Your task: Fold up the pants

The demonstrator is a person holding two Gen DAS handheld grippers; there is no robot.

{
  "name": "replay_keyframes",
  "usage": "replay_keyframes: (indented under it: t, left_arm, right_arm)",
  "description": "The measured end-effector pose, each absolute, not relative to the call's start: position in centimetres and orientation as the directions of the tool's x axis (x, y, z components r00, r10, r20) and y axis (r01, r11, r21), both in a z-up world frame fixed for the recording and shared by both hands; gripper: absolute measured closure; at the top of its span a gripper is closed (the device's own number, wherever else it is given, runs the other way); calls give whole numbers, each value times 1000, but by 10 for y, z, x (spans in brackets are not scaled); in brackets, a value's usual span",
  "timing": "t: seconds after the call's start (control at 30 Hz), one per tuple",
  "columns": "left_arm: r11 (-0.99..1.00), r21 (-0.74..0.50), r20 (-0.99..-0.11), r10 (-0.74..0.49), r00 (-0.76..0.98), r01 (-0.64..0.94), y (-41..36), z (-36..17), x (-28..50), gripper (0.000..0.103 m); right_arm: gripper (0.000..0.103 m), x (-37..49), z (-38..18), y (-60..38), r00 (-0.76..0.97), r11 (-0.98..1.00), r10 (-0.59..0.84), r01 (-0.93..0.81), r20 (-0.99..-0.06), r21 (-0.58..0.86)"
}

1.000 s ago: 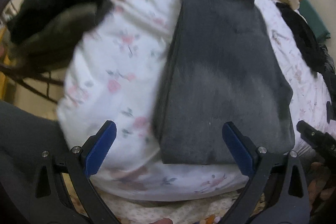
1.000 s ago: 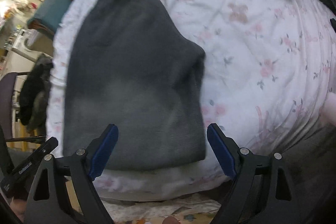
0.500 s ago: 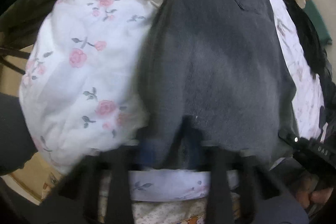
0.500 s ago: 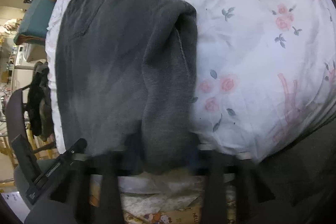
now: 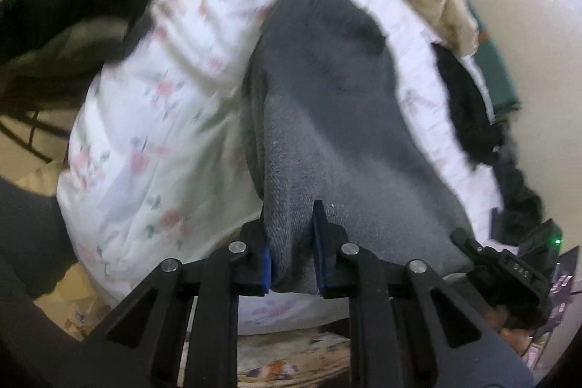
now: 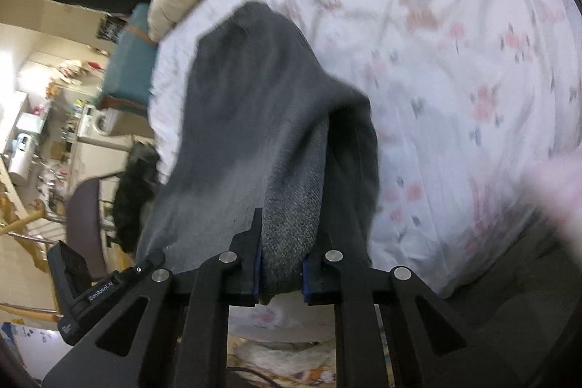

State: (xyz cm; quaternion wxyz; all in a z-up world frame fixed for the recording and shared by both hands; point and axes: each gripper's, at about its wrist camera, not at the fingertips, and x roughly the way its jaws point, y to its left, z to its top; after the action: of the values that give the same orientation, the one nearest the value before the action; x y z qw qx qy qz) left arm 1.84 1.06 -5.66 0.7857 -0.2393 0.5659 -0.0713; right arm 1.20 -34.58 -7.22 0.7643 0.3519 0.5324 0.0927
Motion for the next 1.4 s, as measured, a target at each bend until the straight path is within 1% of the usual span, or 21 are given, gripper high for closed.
replay_keyframes:
  t: [0.1, 0.23, 0.3, 0.37, 0.43, 0.53, 0.6, 0.63, 0.73, 0.77, 0.8, 0.83, 0.87, 0.9, 0.97, 1.03, 1.13, 1.27, 1.4]
  left_arm:
    - [865, -482, -832, -401, 383, -141, 10, -30, 40, 90]
    - [854, -501, -817, -412, 404, -141, 15, -9, 84, 91]
    - [872, -475, -829, -397, 394, -120, 12, -4, 107, 91]
    - [886, -449, -845, -378, 379, -116, 7, -7, 110, 91]
    - [902, -421, -863, -366, 347, -96, 5, -17, 106, 91]
    - [909, -408, -882, -368, 296, -87, 2, -39, 84, 91]
    - [921, -382, -894, -349, 279, -72, -2, -51, 71, 91]
    - [930, -362, -903, -333, 273, -60, -5, -59, 64, 91]
    - [947, -316, -924, -292, 248, -62, -5, -81, 43, 90]
    - [949, -309, -927, -285, 243, -67, -3, -86, 39, 90]
    - [951, -302, -929, -278, 244, -68, -1, -89, 36, 90]
    - [953, -295, -930, -269, 251, -72, 1, -91, 32, 90]
    - [953, -292, -930, -265, 254, -76, 2, -92, 31, 90]
    - [954, -289, -931, -261, 256, -78, 2, -93, 30, 90]
    - [957, -281, -930, -253, 267, -71, 1, -94, 28, 90]
    - [958, -280, -926, -252, 281, -64, 1, -94, 27, 90]
    - [952, -295, -922, -263, 285, -75, 4, -95, 27, 90]
    - [948, -310, -916, -275, 291, -78, 6, -95, 27, 90]
    - [946, -316, -912, -281, 297, -75, 6, -94, 29, 90]
  right_arm:
    - [90, 28, -38, -350, 491, 744, 503, 173, -711, 646]
    - [90, 61, -11, -352, 533, 734, 515, 131, -672, 667]
    - [90, 82, -4, -349, 531, 752, 504, 119, -682, 648]
    - [90, 97, -8, -344, 505, 769, 498, 120, -706, 628]
    - [90, 93, -21, -343, 461, 778, 497, 139, -735, 613]
    - [90, 68, -57, -348, 380, 757, 513, 223, -770, 614]
    - [89, 45, -88, -349, 310, 736, 526, 299, -792, 607]
    - [85, 35, -103, -348, 279, 737, 521, 331, -807, 590]
    - [85, 6, -142, -343, 180, 731, 519, 414, -836, 543]
    - [81, -2, -148, -343, 170, 726, 514, 436, -841, 532]
    - [70, -10, -152, -344, 169, 721, 502, 460, -848, 518]
    - [50, -14, -153, -345, 172, 717, 493, 475, -853, 511]
    - [39, -19, -153, -347, 184, 705, 489, 493, -853, 510]
    - [31, -24, -153, -350, 214, 677, 494, 512, -842, 528]
    - [31, -30, -158, -351, 253, 629, 528, 524, -811, 573]
    - [31, -34, -168, -345, 243, 576, 584, 548, -774, 607]
    - [31, -41, -182, -335, 273, 434, 684, 592, -676, 679]
    - [31, -40, -188, -314, 305, 378, 721, 580, -622, 722]
    - [31, -34, -207, -313, 381, 280, 713, 616, -589, 736]
